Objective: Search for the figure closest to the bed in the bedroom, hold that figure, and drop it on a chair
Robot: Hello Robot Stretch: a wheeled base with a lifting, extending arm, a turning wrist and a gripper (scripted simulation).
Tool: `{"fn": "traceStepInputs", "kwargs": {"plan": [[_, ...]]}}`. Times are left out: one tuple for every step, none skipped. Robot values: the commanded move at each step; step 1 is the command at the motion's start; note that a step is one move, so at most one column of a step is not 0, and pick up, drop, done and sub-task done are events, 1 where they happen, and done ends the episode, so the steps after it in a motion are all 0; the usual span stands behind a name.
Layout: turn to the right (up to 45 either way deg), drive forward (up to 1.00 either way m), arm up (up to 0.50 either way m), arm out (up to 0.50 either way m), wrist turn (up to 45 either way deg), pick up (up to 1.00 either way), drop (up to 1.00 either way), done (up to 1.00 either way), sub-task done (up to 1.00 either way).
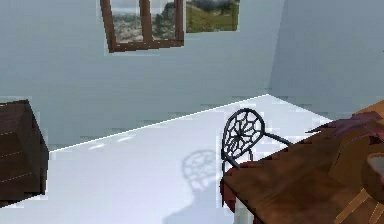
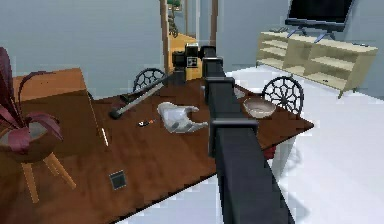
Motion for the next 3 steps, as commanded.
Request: {"fn": "traceStepInputs", "kwargs": {"plan": [[0.0, 0.00, 0.00, 0.00, 45.0, 0.00, 0.00, 0.00, 0.00], [0.0, 0.00, 0.00, 0.00, 45.0, 0.00, 0.00, 0.00, 0.00], [0.0, 0.00, 0.00, 0.00, 9.0, 0.00, 0.00, 0.00, 0.00]]}}
